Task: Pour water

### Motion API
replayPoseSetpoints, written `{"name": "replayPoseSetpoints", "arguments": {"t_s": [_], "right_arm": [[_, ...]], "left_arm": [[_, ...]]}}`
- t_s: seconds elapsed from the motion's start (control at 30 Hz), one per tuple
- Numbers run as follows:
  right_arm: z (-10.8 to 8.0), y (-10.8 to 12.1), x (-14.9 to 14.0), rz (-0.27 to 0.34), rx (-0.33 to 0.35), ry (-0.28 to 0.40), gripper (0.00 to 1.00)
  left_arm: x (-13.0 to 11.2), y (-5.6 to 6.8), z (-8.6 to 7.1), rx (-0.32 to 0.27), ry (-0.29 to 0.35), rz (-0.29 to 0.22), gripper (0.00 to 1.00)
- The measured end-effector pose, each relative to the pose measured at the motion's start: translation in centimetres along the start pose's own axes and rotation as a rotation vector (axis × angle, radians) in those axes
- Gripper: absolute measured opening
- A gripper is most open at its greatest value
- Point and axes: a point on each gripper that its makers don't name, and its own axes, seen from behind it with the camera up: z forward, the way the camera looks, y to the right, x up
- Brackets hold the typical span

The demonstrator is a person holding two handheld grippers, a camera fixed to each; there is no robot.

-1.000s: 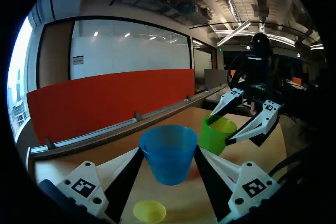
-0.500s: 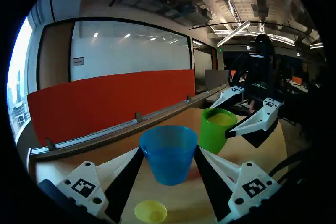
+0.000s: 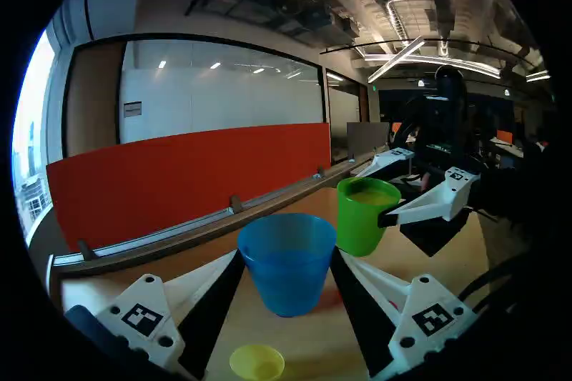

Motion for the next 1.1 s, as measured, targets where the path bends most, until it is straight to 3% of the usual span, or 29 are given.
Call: {"name": "replayPoseSetpoints", "arguments": {"t_s": [0.37, 0.7, 1.1], "right_arm": [[0.2, 0.04, 0.81, 0.017, -0.003, 0.045, 0.94], [-0.04, 0.51, 0.91, 0.055, 0.001, 0.059, 0.93], [-0.18, 0.2, 0.63, 0.061, 0.009, 0.057, 0.93]], "left_arm": [[0.33, 0.13, 0.0, -0.003, 0.014, -0.009, 0.84], [0.62, 0.03, -0.29, -0.003, 0.027, -0.006, 0.85], [0.68, -0.38, -0.57, 0.003, 0.033, 0.009, 0.85]]}}
